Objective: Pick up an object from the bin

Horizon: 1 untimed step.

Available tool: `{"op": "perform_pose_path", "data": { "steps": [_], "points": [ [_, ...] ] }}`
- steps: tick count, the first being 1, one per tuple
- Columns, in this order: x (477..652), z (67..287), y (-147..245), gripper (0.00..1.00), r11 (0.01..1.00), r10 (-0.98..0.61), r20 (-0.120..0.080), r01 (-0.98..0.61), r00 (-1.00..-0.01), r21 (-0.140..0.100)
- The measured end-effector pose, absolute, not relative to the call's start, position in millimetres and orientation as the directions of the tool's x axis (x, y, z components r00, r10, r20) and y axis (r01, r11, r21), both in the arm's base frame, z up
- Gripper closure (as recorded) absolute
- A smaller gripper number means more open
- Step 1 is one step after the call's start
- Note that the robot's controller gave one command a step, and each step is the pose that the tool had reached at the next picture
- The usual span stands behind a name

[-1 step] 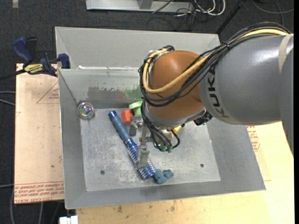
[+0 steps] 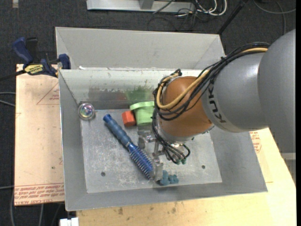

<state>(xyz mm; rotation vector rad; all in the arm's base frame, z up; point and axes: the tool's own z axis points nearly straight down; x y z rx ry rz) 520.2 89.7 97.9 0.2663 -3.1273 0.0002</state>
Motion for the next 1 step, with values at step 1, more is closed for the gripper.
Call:
{"op": "perform_pose_path", "data": {
  "steps": [1],
  "points": [
    [500.8, 75.9, 98.2, 0.0, 0.994, -0.107, -0.022, -0.107, -0.994, 0.004]
  ]
}}
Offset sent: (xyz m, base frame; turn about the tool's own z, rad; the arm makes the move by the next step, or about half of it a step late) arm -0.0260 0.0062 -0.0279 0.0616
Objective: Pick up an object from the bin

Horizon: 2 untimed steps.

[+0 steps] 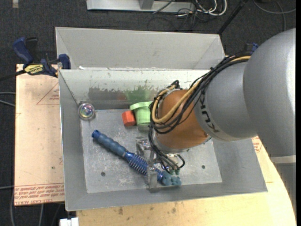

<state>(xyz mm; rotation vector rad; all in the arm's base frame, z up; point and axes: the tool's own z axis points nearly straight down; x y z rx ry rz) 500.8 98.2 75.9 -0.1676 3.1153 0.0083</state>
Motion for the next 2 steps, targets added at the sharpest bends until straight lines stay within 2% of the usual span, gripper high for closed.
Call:
{"op": "perform_pose_path", "data": {
  "steps": [1, 2],
  "points": [
    [494.6, 69.7, 95.3, 1.0, 0.995, -0.104, 0.0, -0.104, -0.995, 0.0],
    [517.9, 184.2, 92.1, 1.0, 0.997, -0.078, -0.009, -0.078, -0.997, 0.001]
  ]
}}
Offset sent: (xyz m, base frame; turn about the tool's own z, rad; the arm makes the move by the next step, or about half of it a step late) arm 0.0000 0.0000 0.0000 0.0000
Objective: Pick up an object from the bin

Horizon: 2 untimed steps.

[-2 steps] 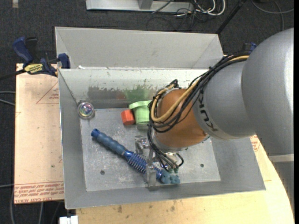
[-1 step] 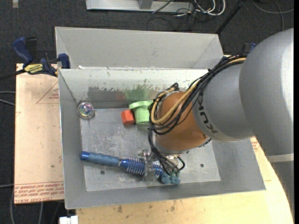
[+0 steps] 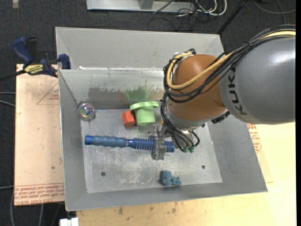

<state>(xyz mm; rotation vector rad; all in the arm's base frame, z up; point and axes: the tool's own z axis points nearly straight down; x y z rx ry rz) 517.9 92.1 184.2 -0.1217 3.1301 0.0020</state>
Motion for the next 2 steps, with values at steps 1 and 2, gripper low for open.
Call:
{"op": "perform_pose_path", "data": {
  "steps": [1, 2],
  "points": [
    [480.1, 245.8, 111.9, 1.0, 0.998, -0.067, -0.005, -0.067, -0.998, 0.002],
    [478.4, 181.4, 104.7, 1.0, 0.983, -0.184, 0.007, -0.184, -0.983, 0.0]
  ]
}}
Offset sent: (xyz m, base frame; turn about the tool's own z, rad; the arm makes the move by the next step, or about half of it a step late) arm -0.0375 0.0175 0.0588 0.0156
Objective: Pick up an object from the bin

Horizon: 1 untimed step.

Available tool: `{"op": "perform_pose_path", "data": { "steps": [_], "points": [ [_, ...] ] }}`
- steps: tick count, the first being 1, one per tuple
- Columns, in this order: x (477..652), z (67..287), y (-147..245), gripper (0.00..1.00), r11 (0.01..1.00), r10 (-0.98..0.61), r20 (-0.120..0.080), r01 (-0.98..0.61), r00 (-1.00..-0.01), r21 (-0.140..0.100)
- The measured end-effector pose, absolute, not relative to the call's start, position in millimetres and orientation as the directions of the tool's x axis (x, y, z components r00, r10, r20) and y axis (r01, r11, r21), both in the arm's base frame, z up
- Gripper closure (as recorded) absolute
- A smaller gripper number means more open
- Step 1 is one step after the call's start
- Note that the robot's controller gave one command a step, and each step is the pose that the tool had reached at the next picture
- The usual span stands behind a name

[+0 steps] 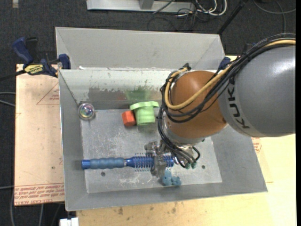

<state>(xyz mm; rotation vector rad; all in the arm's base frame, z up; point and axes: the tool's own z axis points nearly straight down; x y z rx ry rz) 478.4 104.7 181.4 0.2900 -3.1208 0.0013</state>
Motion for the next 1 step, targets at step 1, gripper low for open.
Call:
{"op": "perform_pose_path", "data": {
  "steps": [1],
  "points": [
    [504.8, 345.0, 95.1, 1.0, 0.987, -0.158, -0.011, -0.158, -0.987, 0.0]
  ]
}}
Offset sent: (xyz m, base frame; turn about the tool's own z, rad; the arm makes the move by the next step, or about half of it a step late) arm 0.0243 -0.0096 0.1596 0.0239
